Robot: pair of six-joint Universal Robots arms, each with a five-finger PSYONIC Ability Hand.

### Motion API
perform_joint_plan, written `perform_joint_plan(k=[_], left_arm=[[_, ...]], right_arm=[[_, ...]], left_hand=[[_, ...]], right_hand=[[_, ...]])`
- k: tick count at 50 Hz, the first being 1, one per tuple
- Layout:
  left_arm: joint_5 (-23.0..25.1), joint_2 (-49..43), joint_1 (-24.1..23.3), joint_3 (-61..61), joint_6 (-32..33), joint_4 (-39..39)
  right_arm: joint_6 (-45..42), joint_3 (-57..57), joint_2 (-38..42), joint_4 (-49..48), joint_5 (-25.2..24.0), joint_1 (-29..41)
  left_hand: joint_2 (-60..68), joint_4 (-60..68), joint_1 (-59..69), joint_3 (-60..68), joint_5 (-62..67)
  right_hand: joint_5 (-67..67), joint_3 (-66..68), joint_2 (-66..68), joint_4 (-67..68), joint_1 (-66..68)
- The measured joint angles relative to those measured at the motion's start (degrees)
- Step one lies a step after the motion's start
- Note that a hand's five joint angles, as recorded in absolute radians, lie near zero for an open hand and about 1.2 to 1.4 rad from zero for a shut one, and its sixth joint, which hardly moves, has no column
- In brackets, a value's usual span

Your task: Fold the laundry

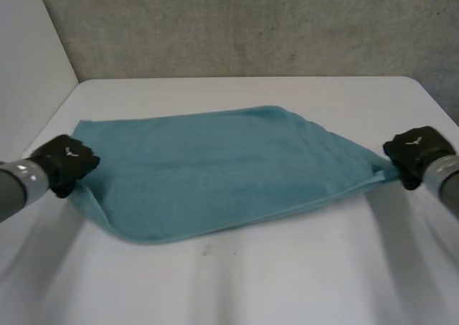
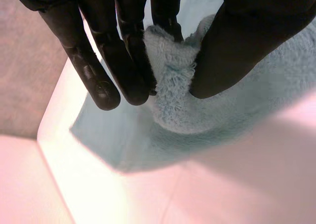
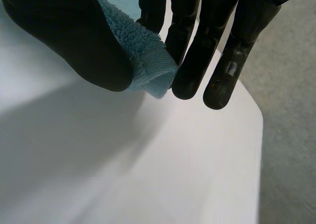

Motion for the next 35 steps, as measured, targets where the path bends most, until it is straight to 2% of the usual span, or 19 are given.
perform_joint_plan(k=[5,12,13,16,20,23,28,35], left_arm=[[-0.7,9.7,4.3,-6.9,-1.9,-1.1],[-0.7,17.0,7.8,-11.4,-6.9,-3.8],[-0.5,19.0,9.0,-12.9,-9.7,-5.2],[-0.2,19.6,9.6,-14.3,-12.5,-6.1],[0.1,18.0,9.6,-14.9,-13.9,-5.8],[0.3,13.6,9.1,-14.3,-14.6,-4.3],[-0.3,4.6,5.9,-8.7,-15.1,-1.6],[-5.9,-4.6,0.2,13.0,-20.1,0.3]], right_arm=[[-7.1,-1.6,-8.1,15.6,-1.6,-4.5],[-12.2,-1.5,-12.9,25.0,-4.7,-8.0],[-14.5,-0.8,-14.3,27.7,-6.9,-9.9],[-16.1,0.3,-14.6,28.6,-9.0,-11.1],[-16.5,1.4,-13.4,27.6,-10.0,-11.4],[-16.4,2.2,-9.6,24.6,-10.0,-11.0],[-15.3,-0.7,-1.6,19.0,-6.7,-8.3],[-7.1,-19.2,4.2,13.2,1.2,-0.9]], left_hand=[[0.1,0.0,0.0,0.0,0.0],[0.1,0.0,0.0,0.0,0.0],[0.1,0.0,0.0,0.0,0.0],[0.1,0.0,0.0,0.0,0.0],[0.1,0.0,0.0,0.0,0.0],[0.1,0.0,0.0,0.0,0.0],[0.3,0.0,0.0,0.3,0.0],[0.4,0.1,0.0,0.3,0.0]], right_hand=[[0.0,0.0,0.0,0.0,0.0],[0.0,0.0,0.0,0.0,0.0],[0.0,0.0,0.0,0.0,0.0],[0.0,0.0,0.0,0.0,0.0],[0.0,0.0,0.0,0.0,0.0],[0.0,0.0,0.0,0.0,0.0],[0.0,0.0,0.0,0.0,0.0],[0.0,0.0,0.0,0.0,0.0]])
